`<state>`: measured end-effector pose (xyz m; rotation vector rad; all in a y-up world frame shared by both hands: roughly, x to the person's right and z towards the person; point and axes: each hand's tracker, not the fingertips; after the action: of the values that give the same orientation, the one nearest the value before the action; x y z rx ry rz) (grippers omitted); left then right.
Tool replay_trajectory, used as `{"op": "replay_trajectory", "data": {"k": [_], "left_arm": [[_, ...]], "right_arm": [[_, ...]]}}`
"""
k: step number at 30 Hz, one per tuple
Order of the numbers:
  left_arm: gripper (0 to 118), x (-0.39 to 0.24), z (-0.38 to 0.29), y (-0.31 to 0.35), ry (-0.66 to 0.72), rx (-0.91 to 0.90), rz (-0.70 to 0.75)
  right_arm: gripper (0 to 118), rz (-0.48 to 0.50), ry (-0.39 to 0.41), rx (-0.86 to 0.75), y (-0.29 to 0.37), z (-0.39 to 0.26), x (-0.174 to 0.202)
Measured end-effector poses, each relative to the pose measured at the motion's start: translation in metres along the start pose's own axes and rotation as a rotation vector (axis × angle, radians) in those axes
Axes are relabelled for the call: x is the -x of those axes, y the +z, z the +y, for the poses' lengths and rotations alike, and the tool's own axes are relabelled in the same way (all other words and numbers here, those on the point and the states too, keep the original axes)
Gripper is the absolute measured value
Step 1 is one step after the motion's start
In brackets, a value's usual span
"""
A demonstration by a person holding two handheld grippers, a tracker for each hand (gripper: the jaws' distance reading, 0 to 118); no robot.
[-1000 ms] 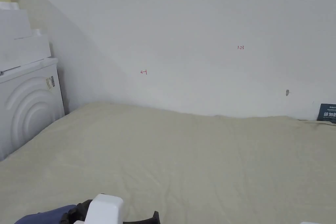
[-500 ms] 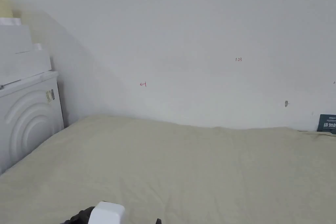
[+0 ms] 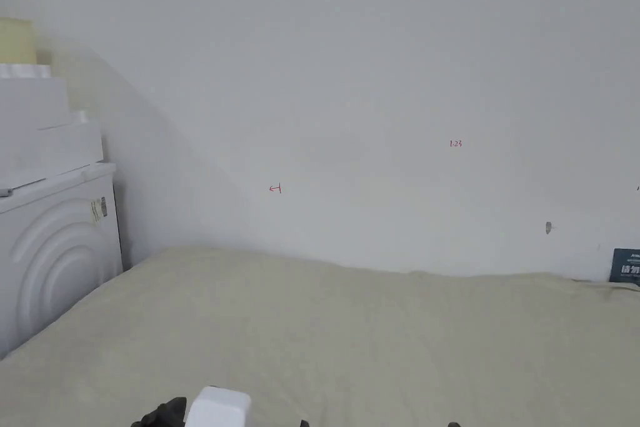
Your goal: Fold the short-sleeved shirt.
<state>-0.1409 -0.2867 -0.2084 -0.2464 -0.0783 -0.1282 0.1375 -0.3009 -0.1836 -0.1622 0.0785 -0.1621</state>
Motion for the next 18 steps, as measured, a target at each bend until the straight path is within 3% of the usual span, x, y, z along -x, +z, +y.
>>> {"op": "replay_trajectory", "data": {"k": [4,9,18], "left_arm": [[118,0.007,-0.005,0.006,0.083,-0.021,0.027],[118,0.009,-0.005,0.014,0.072,-0.008,0.002],[118,-0.002,-0.005,0.015,-0.027,0.010,-0.005]], "right_arm": [[117,-0.104,0.091,0.077,0.002,-0.004,0.012],[117,-0.073,0.201,0.108,0.003,-0.009,0.014],[117,-0.034,0.185,0.116,0.004,-0.010,0.018]]}}
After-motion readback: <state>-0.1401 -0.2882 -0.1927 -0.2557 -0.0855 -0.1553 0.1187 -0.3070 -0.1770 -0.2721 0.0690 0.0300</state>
